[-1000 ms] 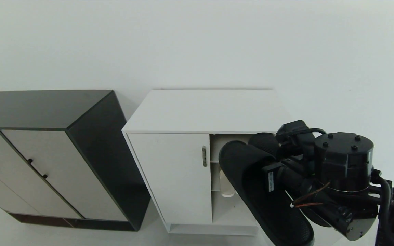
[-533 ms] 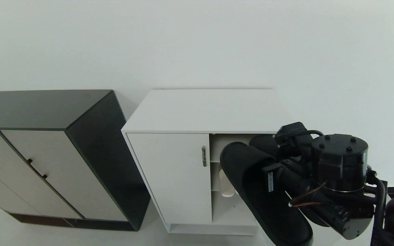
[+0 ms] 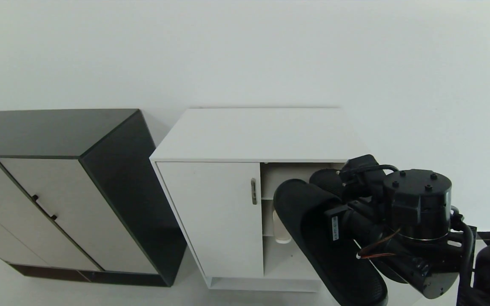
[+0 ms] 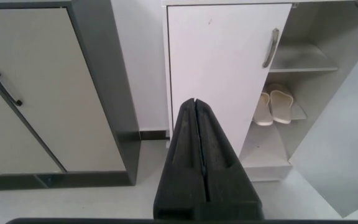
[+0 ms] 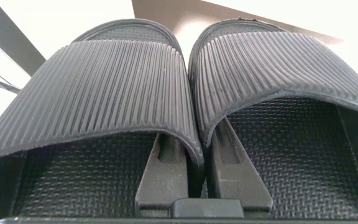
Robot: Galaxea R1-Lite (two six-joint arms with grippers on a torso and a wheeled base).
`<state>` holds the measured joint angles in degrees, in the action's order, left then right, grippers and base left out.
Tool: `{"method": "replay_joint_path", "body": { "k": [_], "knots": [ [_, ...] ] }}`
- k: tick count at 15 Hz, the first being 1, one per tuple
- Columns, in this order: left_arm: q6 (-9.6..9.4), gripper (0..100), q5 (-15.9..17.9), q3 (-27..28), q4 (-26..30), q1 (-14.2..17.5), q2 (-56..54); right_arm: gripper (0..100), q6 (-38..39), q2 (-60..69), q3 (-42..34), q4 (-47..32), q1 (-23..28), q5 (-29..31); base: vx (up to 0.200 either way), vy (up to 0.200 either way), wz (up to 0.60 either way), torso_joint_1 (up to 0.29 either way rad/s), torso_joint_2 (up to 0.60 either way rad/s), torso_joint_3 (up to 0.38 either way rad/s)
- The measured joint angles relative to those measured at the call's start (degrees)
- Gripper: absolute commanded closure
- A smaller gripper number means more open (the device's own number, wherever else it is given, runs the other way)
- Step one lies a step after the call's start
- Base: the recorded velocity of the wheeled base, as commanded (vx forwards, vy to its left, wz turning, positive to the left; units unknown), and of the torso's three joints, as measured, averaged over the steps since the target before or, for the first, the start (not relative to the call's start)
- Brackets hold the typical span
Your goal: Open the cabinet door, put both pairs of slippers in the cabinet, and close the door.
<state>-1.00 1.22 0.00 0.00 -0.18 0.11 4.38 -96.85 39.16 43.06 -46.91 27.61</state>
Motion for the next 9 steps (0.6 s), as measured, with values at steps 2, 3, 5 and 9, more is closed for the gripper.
{"method": "replay_joint_path", "body": {
  "k": [2,3,5,9],
  "knots": [
    [0.0,100,0.0,0.0,0.0,0.0,0.0,100,0.0,-0.1,0.0,0.0,0.0,0.0,0.0,0.0,0.0,-0.227,0.53,0.298],
    [0.02,100,0.0,0.0,0.0,0.0,0.0,100,0.0,-0.1,-0.1,0.0,0.0,0.0,0.0,0.0,0.0,-0.212,0.56,0.315],
    [0.0,100,0.0,0.0,0.0,0.0,0.0,100,0.0,-0.1,-0.1,0.0,0.0,0.0,0.0,0.0,0.0,-0.222,0.53,0.298],
    [0.0,100,0.0,0.0,0.0,0.0,0.0,100,0.0,-0.1,-0.3,0.0,0.0,0.0,0.0,0.0,0.0,-0.204,0.52,0.31]
  ]
}}
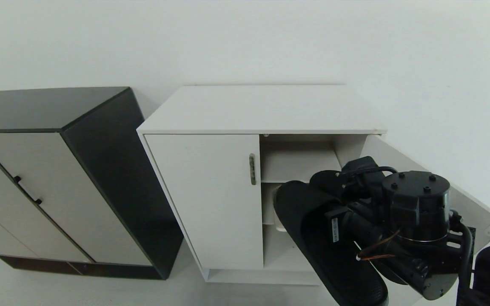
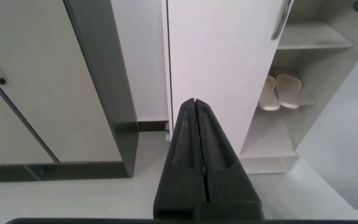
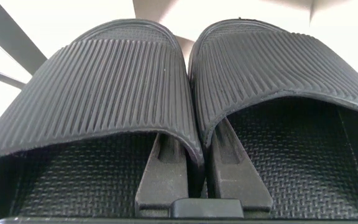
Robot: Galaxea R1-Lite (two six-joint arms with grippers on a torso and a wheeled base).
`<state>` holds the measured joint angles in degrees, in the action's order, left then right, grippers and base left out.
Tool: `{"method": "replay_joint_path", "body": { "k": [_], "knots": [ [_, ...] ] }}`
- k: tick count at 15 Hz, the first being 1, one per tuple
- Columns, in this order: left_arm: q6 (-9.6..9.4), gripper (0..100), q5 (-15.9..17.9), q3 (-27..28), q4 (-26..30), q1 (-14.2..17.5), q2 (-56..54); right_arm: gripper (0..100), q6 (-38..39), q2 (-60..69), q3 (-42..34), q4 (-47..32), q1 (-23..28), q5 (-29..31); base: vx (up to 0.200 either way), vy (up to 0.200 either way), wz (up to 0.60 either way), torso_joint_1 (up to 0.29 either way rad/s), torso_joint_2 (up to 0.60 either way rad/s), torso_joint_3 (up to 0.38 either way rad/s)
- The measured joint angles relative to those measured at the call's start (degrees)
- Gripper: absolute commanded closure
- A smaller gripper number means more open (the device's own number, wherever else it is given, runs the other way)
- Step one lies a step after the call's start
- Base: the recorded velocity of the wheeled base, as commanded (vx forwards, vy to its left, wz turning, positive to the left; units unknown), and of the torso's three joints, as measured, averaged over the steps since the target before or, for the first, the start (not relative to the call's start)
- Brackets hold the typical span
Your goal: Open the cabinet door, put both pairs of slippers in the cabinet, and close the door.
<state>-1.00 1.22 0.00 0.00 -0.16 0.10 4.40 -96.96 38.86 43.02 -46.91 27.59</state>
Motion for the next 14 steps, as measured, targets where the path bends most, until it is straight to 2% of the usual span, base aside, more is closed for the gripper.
{"method": "replay_joint_path", "body": {
  "k": [7,14],
  "knots": [
    [0.02,100,0.0,0.0,0.0,0.0,0.0,100,0.0,0.0,-0.1,0.0,0.0,0.0,0.0,0.0,0.0,-0.168,0.49,0.318],
    [0.02,100,0.0,0.0,0.0,0.0,0.0,100,0.0,-0.1,-0.4,0.0,0.0,-0.1,0.0,0.0,0.0,-0.103,0.46,0.346]
  ]
}}
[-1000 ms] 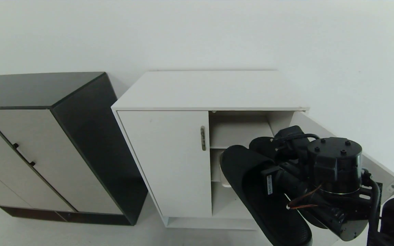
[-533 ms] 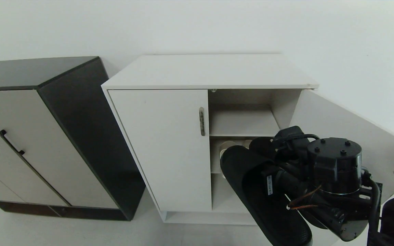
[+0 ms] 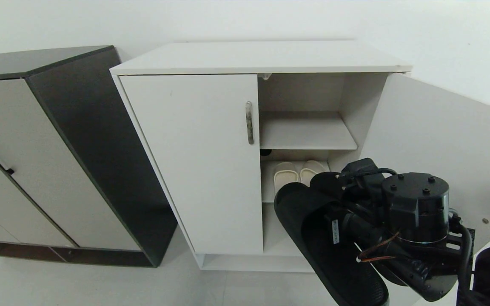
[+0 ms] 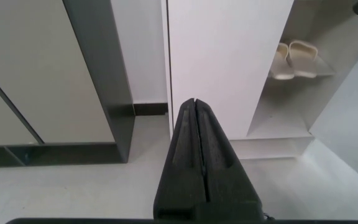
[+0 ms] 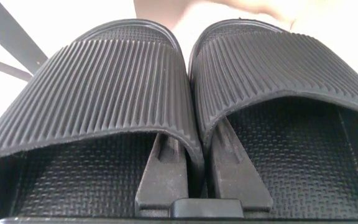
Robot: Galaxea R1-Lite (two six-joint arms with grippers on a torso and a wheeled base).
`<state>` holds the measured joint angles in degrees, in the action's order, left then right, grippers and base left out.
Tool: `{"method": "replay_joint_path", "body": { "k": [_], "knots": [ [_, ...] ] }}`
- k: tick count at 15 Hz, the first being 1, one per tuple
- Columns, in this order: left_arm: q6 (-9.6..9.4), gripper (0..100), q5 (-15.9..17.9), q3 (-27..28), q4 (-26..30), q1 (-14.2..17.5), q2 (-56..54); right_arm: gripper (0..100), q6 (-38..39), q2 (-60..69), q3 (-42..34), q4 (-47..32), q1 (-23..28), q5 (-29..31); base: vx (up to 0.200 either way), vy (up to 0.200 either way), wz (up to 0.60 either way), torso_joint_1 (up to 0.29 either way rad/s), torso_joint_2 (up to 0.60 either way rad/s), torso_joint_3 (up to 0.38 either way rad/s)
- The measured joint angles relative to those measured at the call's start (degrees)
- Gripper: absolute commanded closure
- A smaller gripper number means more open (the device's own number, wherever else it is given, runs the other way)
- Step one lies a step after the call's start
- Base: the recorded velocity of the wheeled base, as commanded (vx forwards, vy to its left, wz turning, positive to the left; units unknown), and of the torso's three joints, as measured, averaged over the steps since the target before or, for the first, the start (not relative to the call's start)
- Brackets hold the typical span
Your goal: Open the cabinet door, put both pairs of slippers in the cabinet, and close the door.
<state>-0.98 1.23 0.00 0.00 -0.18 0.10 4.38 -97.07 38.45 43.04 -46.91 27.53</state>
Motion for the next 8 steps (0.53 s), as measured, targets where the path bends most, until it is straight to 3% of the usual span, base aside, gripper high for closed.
{"method": "replay_joint_path", "body": {
  "k": [4,8],
  "knots": [
    [0.0,100,0.0,0.0,0.0,0.0,0.0,100,0.0,0.0,0.0,0.0,0.0,0.0,0.0,0.0,0.0,-0.041,0.43,0.388],
    [0.02,100,0.0,0.0,0.0,0.0,0.0,100,0.0,0.0,-0.1,0.0,-0.1,0.0,0.0,0.0,0.0,-0.002,0.13,0.109]
  ]
}}
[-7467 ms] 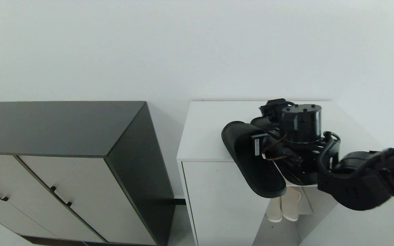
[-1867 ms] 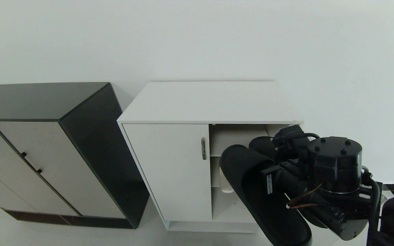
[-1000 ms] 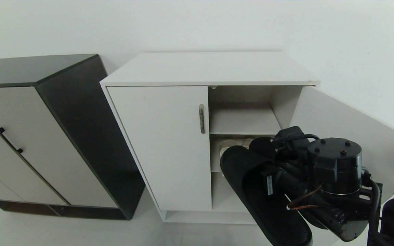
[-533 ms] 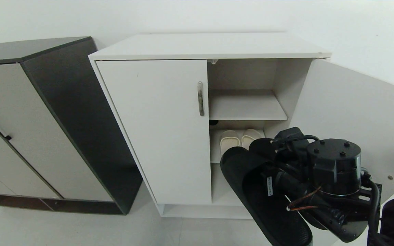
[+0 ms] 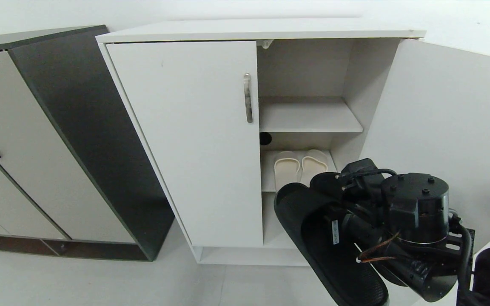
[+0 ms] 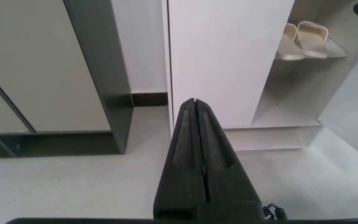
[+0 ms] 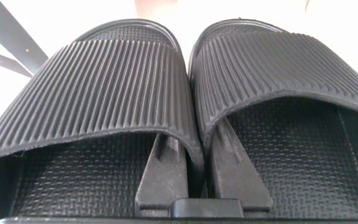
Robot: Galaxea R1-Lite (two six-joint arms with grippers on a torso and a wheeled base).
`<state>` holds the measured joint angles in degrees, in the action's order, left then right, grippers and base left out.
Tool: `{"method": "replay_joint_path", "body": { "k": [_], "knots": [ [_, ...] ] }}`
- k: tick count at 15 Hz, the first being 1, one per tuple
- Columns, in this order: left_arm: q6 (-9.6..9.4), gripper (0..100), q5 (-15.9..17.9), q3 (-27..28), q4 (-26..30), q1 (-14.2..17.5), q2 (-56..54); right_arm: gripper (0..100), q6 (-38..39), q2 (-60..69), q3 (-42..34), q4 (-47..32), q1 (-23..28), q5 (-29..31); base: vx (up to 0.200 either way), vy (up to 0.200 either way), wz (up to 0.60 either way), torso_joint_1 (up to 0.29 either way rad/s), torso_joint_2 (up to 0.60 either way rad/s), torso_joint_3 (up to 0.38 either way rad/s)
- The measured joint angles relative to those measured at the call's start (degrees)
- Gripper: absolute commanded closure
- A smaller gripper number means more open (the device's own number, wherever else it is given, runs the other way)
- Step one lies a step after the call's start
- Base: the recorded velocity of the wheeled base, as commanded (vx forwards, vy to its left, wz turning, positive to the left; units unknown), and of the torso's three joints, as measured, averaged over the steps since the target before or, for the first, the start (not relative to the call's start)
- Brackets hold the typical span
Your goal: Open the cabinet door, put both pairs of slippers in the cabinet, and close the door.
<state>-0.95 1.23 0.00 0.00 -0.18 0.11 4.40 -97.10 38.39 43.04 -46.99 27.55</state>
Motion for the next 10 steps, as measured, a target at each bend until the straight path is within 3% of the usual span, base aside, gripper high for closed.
{"method": "replay_joint_path", "body": {
  "k": [3,5,10],
  "knots": [
    [-0.02,100,0.0,0.0,0.0,0.0,0.0,100,0.0,-0.3,0.1,0.7,-0.1,-0.1,0.0,0.0,0.0,0.0,0.0,0.0],
    [0.06,100,0.0,0.0,0.0,0.0,0.0,100,0.0,-0.5,0.0,2.1,-0.4,-0.1,0.0,0.0,-0.6,0.007,0.0,0.002],
    [0.06,100,0.0,0.0,0.0,0.0,0.0,100,-0.1,-1.8,-0.7,6.0,-0.9,-0.1,0.0,0.0,0.0,0.0,0.0,0.0]
  ]
}}
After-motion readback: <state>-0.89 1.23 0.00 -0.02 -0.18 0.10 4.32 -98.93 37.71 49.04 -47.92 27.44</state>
